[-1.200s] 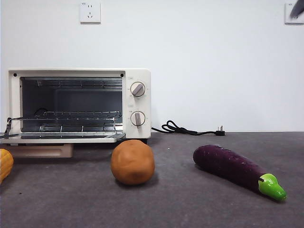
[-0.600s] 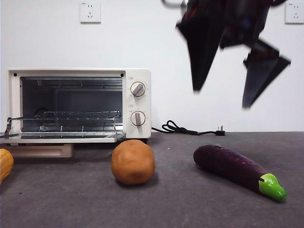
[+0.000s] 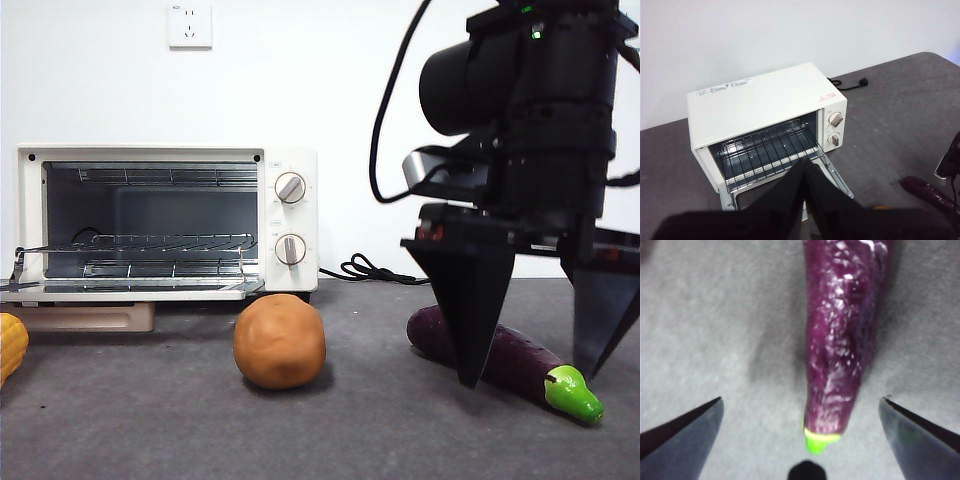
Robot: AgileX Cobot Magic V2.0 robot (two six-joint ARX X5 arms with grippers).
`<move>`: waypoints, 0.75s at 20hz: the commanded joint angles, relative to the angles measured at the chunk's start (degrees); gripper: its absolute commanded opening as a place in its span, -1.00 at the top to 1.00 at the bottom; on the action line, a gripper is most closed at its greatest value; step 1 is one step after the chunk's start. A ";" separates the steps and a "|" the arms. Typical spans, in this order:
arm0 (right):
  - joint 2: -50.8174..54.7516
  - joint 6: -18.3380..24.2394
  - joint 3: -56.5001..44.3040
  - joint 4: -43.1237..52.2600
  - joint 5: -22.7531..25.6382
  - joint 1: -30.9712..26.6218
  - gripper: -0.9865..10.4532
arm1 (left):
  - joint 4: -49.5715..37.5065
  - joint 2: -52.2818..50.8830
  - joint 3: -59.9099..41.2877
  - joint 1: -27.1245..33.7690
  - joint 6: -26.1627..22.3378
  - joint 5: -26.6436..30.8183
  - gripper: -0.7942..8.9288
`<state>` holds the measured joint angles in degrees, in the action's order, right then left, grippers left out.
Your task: Take the eggplant from the table,put the eggplant in the oven
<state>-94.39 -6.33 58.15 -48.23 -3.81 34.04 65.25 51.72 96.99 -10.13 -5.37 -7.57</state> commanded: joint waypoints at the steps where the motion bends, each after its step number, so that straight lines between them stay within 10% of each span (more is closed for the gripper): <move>1: -0.37 -2.38 -2.01 2.01 0.42 0.04 0.00 | -0.11 -0.22 -0.04 0.00 -0.66 0.09 0.85; 5: -0.37 -3.15 -3.85 4.17 1.11 0.04 0.10 | -0.11 -0.22 -0.04 0.00 -0.66 0.09 0.85; 10: -0.37 -2.99 -4.13 5.90 2.56 0.07 0.85 | 0.31 -0.20 -0.04 0.00 -0.68 0.09 0.85; 15: 1.01 -2.49 -4.00 5.84 2.49 0.09 0.85 | 1.14 -0.02 -0.04 0.00 -0.85 0.11 0.85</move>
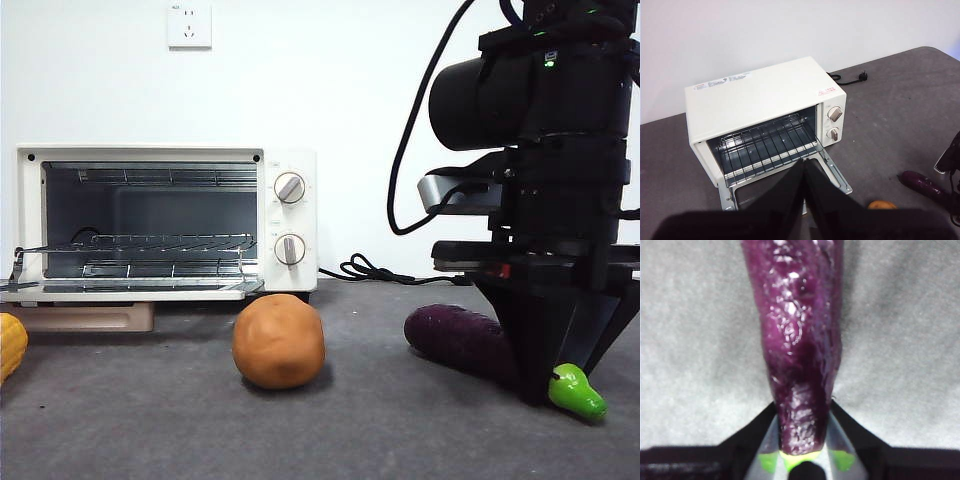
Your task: Take the eggplant from the table,put the eggplant in the oven
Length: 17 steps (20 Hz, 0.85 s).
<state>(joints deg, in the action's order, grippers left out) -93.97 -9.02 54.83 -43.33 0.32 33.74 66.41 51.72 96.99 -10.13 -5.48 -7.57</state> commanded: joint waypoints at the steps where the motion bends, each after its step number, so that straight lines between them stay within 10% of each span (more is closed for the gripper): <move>1: 1.68 0.17 -0.66 0.90 -1.81 0.42 0.86 | -0.02 0.04 -0.04 0.00 -0.74 0.09 0.85; 6: 9.55 0.68 3.41 -3.52 -5.14 0.44 0.85 | -0.07 0.77 -0.04 0.00 -0.72 0.09 0.85; 11: 13.09 0.98 11.63 -4.24 -33.38 1.42 0.85 | -0.17 1.42 -0.04 0.00 -0.72 0.07 0.85; 17: 5.27 -3.80 19.89 2.32 -37.77 8.94 0.85 | -0.22 1.53 -0.04 0.02 -0.72 -0.33 0.85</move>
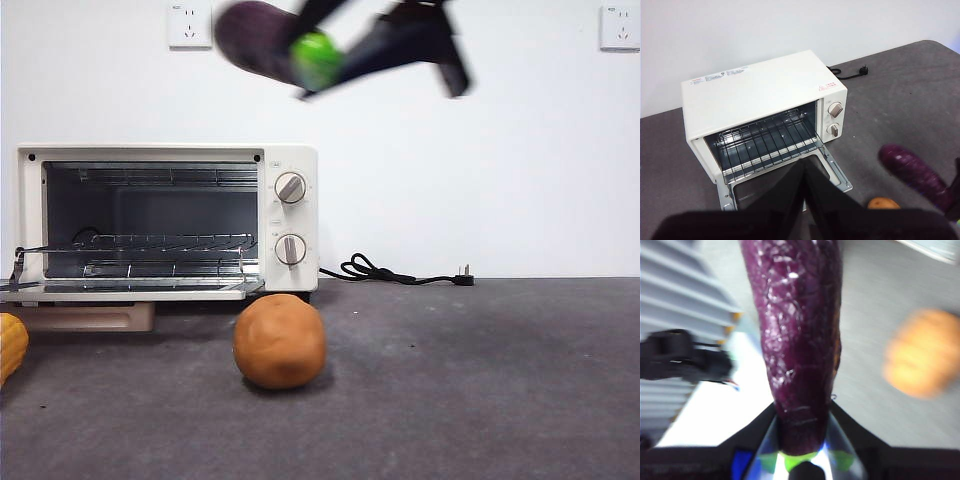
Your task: Take the eggplant from the table,put the eggplant in the oven
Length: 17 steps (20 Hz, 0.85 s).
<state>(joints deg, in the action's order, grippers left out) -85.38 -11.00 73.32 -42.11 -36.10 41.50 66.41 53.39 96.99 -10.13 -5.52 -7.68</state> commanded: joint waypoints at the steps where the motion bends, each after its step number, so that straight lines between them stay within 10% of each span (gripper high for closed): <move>1: -5.81 -2.56 2.75 1.88 -2.38 2.10 0.85 | -0.22 -0.15 -0.04 0.00 -0.68 -0.22 0.85; 9: -28.98 -15.96 18.36 14.27 -14.56 3.54 0.85 | 0.00 -0.20 -0.04 0.00 -0.66 -0.24 0.85; 17: -46.86 -42.51 36.41 31.26 -17.20 3.04 0.85 | 0.17 -0.70 -0.04 -0.04 -0.68 -0.24 0.85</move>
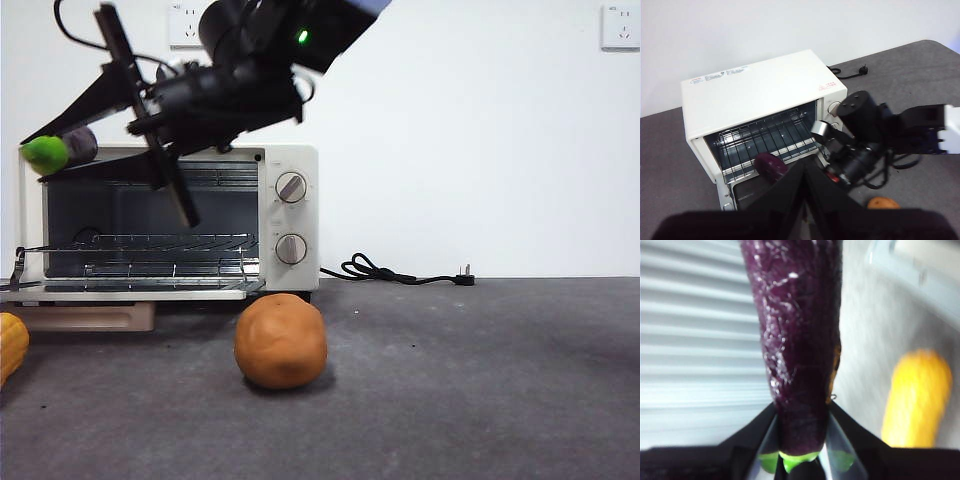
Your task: Take the eggplant from the table,put the eggplant in the oven
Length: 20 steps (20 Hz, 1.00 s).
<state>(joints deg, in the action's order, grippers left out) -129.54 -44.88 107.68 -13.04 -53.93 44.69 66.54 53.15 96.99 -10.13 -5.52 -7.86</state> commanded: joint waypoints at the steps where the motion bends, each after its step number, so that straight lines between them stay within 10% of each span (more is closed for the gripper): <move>1: -4.15 -11.30 3.67 3.17 2.10 -0.26 0.85 | 0.04 -0.57 -0.04 -0.07 -0.68 -0.07 0.85; 13: -5.64 -24.11 5.20 7.61 39.10 -1.60 0.81 | 0.24 -1.05 -0.04 -1.62 -1.11 -0.04 0.85; 20: -5.64 -25.46 5.20 10.14 50.27 -1.53 0.48 | 0.74 -1.22 -0.04 -3.34 -1.60 0.00 0.85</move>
<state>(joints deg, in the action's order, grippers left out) -134.19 -69.52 112.71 -3.42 -4.08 43.05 67.16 52.21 96.99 -13.30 -6.33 -7.86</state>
